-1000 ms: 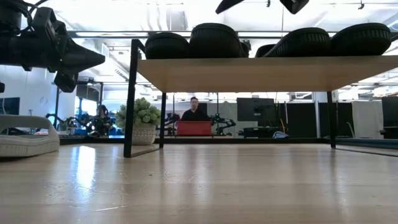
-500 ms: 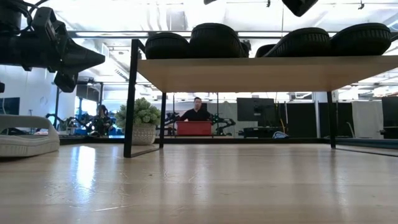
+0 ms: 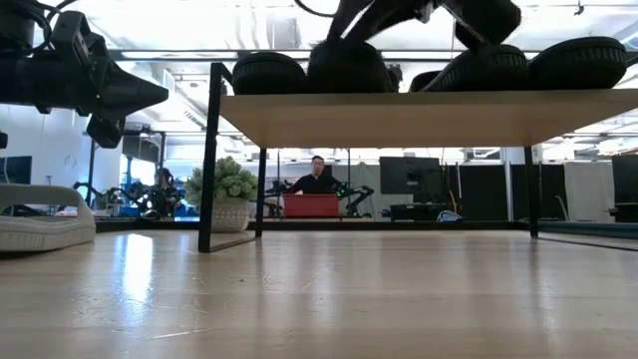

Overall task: Pick and place slides into the shelf
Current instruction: Put the black slipper on the shelf, then move the gray slipper to the bottom center of the table

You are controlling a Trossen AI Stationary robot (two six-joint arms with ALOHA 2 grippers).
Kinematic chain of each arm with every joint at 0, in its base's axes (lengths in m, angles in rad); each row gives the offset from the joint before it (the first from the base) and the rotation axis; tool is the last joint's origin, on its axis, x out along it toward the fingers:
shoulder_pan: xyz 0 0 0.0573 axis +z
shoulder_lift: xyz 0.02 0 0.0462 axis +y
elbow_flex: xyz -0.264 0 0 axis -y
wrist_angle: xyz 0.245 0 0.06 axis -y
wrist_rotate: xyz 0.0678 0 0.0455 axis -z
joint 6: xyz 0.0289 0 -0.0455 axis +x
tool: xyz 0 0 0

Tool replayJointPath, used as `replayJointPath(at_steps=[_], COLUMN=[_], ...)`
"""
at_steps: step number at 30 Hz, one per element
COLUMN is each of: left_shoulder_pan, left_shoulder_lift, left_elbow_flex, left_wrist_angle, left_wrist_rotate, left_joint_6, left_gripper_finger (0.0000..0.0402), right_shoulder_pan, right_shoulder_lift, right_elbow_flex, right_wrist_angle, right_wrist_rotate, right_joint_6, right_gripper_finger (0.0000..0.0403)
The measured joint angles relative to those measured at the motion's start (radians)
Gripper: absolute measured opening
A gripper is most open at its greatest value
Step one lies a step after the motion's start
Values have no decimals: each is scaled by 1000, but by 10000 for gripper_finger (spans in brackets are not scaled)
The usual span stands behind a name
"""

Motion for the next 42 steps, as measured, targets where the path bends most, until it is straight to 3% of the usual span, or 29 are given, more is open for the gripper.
replayJointPath(at_steps=[8,11,16,27,37,42], left_shoulder_pan=[0,0,0,0,0,0], left_shoulder_lift=[0,0,0,-1,0,0], left_elbow_flex=[0,0,0,0,0,0], left_wrist_angle=[0,0,0,0,0,0], left_wrist_rotate=[0,0,1,0,0,0], left_joint_6=[0,0,0,0,0,0], left_gripper_finger=[6,6,6,6,6,6], right_shoulder_pan=[5,14,30,146,248,287], right_shoulder_lift=[5,2,0,3,93,139], right_elbow_flex=[0,0,29,67,67,66], right_wrist_angle=[-156,-147,-114,95,502,578], right_wrist_rotate=[-10,43,46,46,26,134], right_joint_6=[145,149,81,-180,-495,-533], right_gripper_finger=[38,38,38,38,38,38])
